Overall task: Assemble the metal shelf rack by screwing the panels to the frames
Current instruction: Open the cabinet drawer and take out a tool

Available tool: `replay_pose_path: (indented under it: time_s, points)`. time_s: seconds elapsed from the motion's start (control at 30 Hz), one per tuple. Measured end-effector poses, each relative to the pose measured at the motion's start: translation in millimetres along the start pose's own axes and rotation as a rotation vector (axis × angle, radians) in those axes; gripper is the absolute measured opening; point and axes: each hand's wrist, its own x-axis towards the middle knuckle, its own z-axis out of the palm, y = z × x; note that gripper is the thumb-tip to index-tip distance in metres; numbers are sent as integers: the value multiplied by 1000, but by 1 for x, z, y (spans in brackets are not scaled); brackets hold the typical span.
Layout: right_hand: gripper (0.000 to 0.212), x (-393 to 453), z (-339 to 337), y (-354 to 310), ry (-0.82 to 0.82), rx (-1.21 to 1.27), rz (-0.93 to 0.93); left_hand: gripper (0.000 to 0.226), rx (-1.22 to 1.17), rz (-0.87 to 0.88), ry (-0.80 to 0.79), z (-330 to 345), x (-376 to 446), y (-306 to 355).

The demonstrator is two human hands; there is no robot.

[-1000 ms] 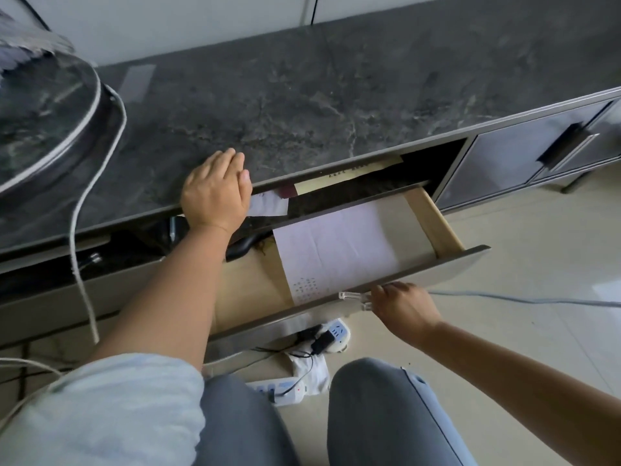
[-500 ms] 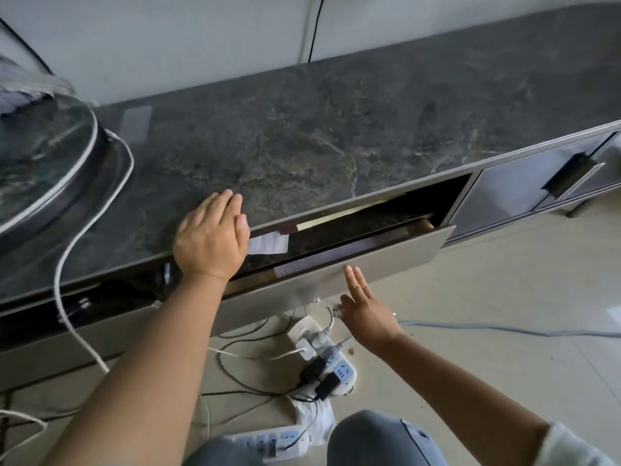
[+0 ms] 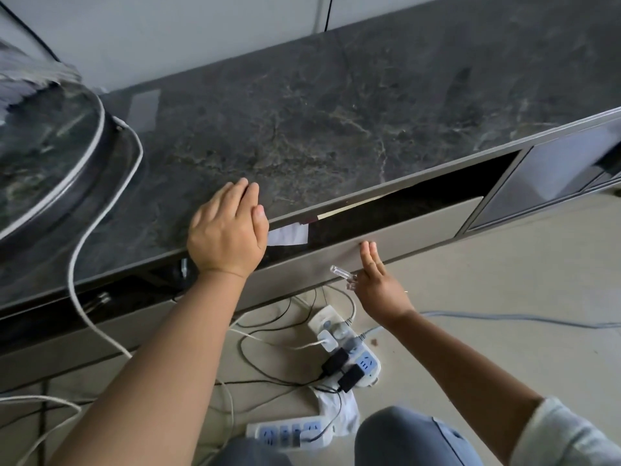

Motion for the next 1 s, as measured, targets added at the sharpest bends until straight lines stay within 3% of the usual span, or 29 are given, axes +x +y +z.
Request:
replay_pose_path:
  time_s: [0.07, 0.17, 0.27, 0.4, 0.5, 0.57, 0.67, 0.73, 0.87, 1.0]
  points:
    - [60, -3, -3, -5, 40, 88, 62, 43, -12, -2, -23, 0, 0, 0]
    - [53, -8, -12, -5, 31, 109, 56, 43, -25, -9, -47, -1, -1, -1]
    - [37, -11, -33, -6, -165, -69, 15, 43, -25, -11, -71, -3, 1, 0]
    - [35, -23, -61, -22, -295, -88, 17, 43, -42, -38, -181, -12, 3, 2]
    - [46, -44, -72, -40, -420, -18, 48, 48, -135, -138, -479, -35, 11, 10]
    - [43, -58, -84, -55, -440, 24, 58, 50, -122, -176, -660, -57, 19, 16]
    - [17, -75, -106, -80, -434, 9, 166, 55, -81, -201, -734, -104, 20, 31]
    - [24, -89, -124, -103, -478, -168, 220, 57, -98, -301, -801, -137, 10, 39]
    - [30, -117, -162, -156, -488, -430, 60, 43, -195, -563, -1017, -205, -31, 42]
    - [13, -149, -185, -196, -301, -331, -225, 36, -173, -733, -1182, -276, -86, 37]
